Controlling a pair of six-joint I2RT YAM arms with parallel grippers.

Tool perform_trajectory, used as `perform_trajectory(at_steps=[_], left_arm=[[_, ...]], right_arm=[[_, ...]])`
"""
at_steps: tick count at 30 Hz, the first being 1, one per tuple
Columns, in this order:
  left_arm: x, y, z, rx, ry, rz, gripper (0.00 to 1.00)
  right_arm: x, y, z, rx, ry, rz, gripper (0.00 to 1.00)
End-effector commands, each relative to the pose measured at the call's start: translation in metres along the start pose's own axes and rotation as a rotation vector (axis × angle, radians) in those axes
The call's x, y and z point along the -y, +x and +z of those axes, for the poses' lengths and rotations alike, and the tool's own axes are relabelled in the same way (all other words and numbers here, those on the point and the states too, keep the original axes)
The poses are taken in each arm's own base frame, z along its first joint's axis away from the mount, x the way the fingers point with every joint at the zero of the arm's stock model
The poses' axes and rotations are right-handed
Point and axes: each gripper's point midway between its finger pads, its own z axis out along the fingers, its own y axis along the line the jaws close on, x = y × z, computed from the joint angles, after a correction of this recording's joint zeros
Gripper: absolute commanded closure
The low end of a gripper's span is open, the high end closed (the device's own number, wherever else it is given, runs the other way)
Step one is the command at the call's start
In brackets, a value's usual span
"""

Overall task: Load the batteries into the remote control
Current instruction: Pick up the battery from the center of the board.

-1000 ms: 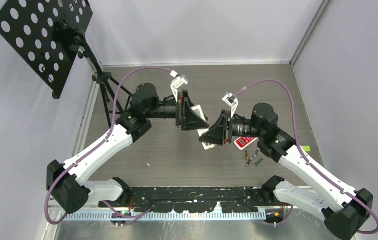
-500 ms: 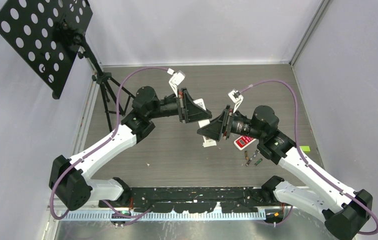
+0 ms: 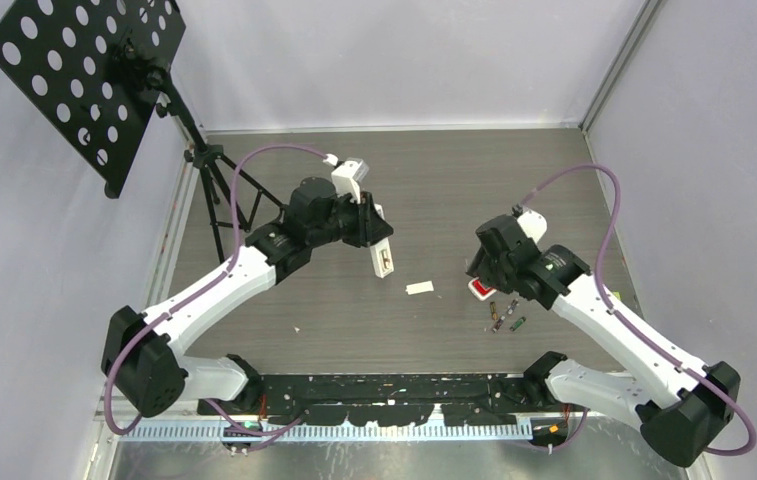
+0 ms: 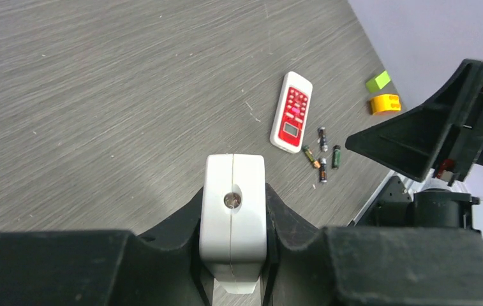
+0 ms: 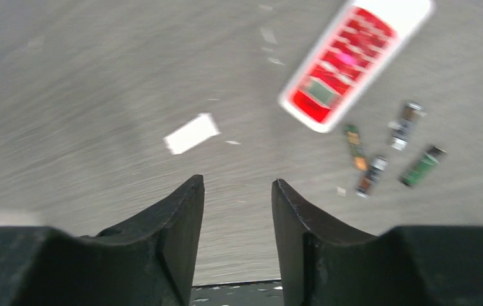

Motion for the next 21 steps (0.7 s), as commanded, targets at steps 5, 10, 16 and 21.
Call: perform_trajectory(at_steps=[5, 10, 16, 21], left_arm=[[0.008, -0.006, 0.005, 0.011, 0.044, 0.038, 1.00], [0.010, -0.002, 0.007, -0.006, 0.063, 0.045, 1.00], [0.011, 0.000, 0.009, -0.017, 0.075, 0.043, 1.00], [0.012, 0.002, 0.011, -0.024, 0.087, 0.041, 1.00]], right_arm=[[0.097, 0.021, 0.013, 0.022, 0.429, 0.030, 0.62], [0.104, 0.040, 0.036, -0.041, 0.419, 0.055, 0.65], [0.133, 0.051, 0.048, -0.069, 0.507, 0.138, 0.66], [0.150, 0.041, 0.053, -0.041, 0.535, 0.217, 0.59]])
